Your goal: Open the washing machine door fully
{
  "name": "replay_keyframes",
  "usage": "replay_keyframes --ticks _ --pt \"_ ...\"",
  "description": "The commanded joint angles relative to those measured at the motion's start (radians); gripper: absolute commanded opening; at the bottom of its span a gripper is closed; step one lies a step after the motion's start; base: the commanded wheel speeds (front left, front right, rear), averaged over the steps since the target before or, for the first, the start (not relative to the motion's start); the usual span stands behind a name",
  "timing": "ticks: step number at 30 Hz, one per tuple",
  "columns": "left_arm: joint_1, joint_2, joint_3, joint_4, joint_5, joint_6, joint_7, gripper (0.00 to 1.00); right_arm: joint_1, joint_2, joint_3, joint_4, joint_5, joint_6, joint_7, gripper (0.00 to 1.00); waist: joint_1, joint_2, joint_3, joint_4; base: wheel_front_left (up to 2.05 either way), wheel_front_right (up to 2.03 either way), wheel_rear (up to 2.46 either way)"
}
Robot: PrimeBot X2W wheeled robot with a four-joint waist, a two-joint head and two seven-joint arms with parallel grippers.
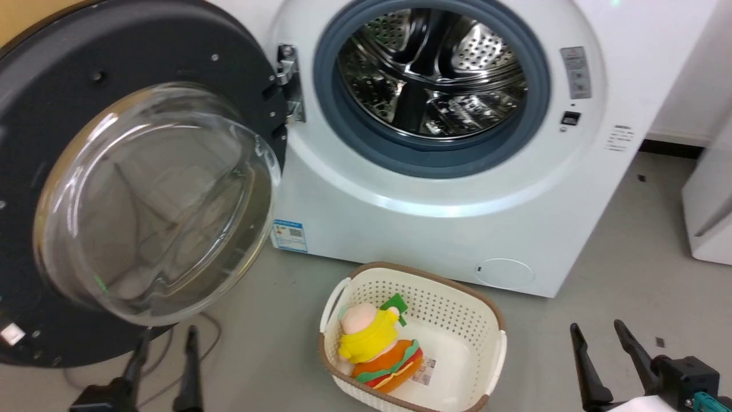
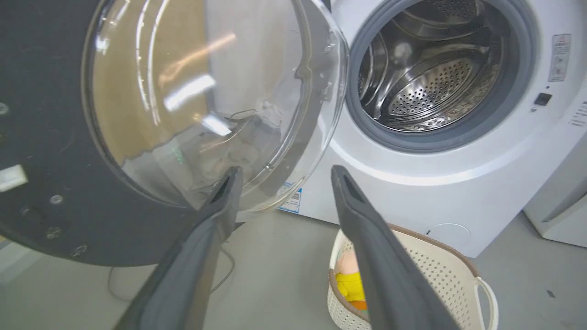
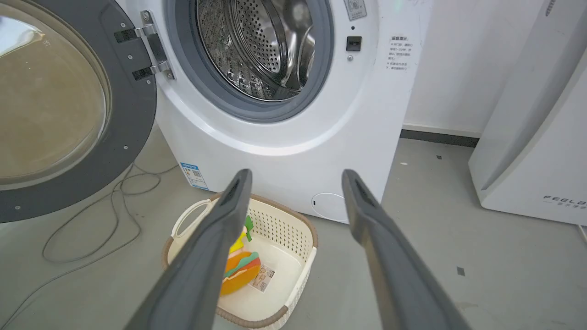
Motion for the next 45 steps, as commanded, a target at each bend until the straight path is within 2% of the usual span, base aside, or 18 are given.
replay_keyframes --ticks 1,12,17,28,29,45 --pt "-0.017 -0.005 -0.019 -0.001 0.012 -0.01 0.004 1.0 0.008 0.003 0.003 -0.01 -0.008 0.001 0.004 1.0 0.0 0.0 -0.007 -0.025 0.0 0.0 0.0" --pt "-0.082 -0.003 -0.089 0.061 0.037 -0.047 0.004 1.0 0.031 0.003 0.028 -0.042 -0.022 0.001 0.023 1.0 0.0 0.0 -0.017 -0.145 0.0 0.0 0.0" --pt "-0.094 -0.006 -0.101 0.089 0.034 -0.051 0.003 1.0 0.038 0.003 0.038 -0.048 -0.02 0.001 0.025 1.0 0.0 0.0 -0.017 -0.185 0.0 0.0 0.0" --pt "-0.094 -0.008 -0.113 0.113 0.029 -0.05 -0.007 1.0 0.045 0.003 0.037 -0.042 -0.009 0.001 0.014 1.0 0.0 0.0 -0.01 -0.199 0.0 0.0 0.0" --pt "-0.085 -0.01 -0.112 0.112 0.032 -0.05 -0.001 0.0 0.031 0.0 0.037 -0.041 -0.015 0.0 0.02 0.0 0.0 0.0 -0.01 -0.199 0.0 0.0 0.0" --pt "-0.093 -0.029 -0.097 0.101 0.063 -0.052 0.02 0.0 0.016 0.0 0.04 -0.04 -0.024 0.0 0.025 0.0 0.0 0.0 -0.009 -0.203 0.0 0.0 0.0"
